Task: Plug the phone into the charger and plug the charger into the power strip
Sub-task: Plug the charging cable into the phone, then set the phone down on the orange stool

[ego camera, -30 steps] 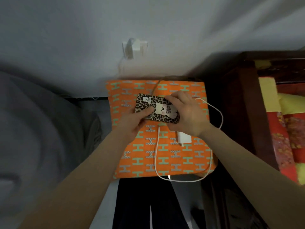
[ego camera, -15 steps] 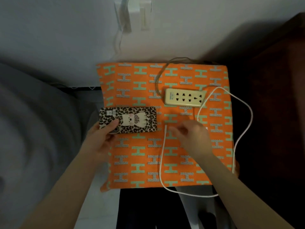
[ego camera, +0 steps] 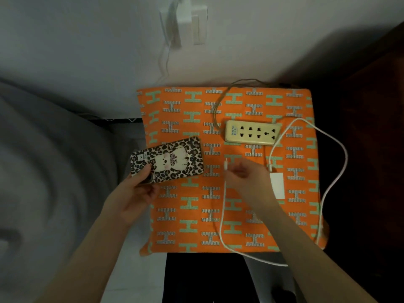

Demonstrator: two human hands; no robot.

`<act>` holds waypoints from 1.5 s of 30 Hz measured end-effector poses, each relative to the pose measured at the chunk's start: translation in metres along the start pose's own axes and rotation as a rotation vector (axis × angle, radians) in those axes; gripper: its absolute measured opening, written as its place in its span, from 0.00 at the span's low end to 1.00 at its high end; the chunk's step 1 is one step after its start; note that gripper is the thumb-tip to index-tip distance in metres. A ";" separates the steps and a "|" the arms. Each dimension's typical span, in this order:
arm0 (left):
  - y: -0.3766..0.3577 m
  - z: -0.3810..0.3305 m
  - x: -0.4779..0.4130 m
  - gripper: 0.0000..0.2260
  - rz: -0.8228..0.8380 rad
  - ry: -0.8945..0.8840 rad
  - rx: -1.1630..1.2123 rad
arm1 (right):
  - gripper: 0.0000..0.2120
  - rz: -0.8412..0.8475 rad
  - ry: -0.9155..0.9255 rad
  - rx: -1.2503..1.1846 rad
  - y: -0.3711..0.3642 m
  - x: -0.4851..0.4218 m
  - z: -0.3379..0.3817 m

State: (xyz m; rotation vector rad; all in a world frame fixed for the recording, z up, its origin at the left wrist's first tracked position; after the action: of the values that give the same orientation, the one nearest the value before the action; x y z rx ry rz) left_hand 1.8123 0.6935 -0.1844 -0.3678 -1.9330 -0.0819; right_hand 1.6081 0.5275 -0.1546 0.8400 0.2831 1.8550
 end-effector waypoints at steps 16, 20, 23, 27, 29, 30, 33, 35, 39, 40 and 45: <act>0.007 0.005 0.000 0.18 0.149 -0.022 -0.038 | 0.09 0.011 0.316 -0.261 0.028 0.022 0.053; 0.004 0.007 0.001 0.20 0.161 -0.008 -0.068 | 0.09 0.056 0.415 -0.167 0.024 0.021 0.059; 0.001 0.008 0.004 0.13 0.153 0.007 -0.030 | 0.10 0.076 0.475 -0.130 0.022 0.022 0.061; -0.001 0.006 0.004 0.17 0.106 -0.004 -0.020 | 0.10 0.078 0.488 -0.087 0.018 0.024 0.060; -0.002 0.005 0.004 0.20 0.094 -0.009 -0.017 | 0.09 0.071 0.477 -0.075 0.017 0.023 0.060; -0.003 0.005 0.004 0.21 0.089 -0.010 -0.016 | 0.09 0.063 0.468 -0.076 0.016 0.023 0.061; -0.003 0.005 0.005 0.25 0.078 -0.016 -0.025 | 0.09 0.038 0.451 -0.086 0.015 0.023 0.062; -0.005 0.004 0.007 0.27 0.071 -0.026 -0.060 | 0.10 0.040 0.433 -0.085 0.014 0.022 0.062; -0.005 0.005 0.008 0.28 0.084 -0.041 -0.094 | 0.09 0.069 0.460 -0.025 0.015 0.021 0.062; -0.005 0.004 0.009 0.27 0.085 -0.049 -0.106 | 0.09 0.086 0.468 0.007 0.016 0.020 0.061; -0.009 -0.001 0.012 0.25 0.086 -0.099 -0.151 | 0.08 0.182 0.350 0.057 0.024 0.012 0.052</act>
State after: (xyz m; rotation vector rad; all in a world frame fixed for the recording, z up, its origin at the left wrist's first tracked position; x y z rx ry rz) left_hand 1.8062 0.6870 -0.1720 -0.5644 -2.0117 -0.1566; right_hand 1.6229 0.5180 -0.0987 0.5898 0.4937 2.1732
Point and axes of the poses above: each hand's wrist, its own x-axis away from the middle knuckle, its own y-axis out of the back of the hand, z = x × y, the point moved 3 cm from there along -x, towards the middle knuckle, and after that the axes turned 14 degrees about -z, right-handed, at the moved point
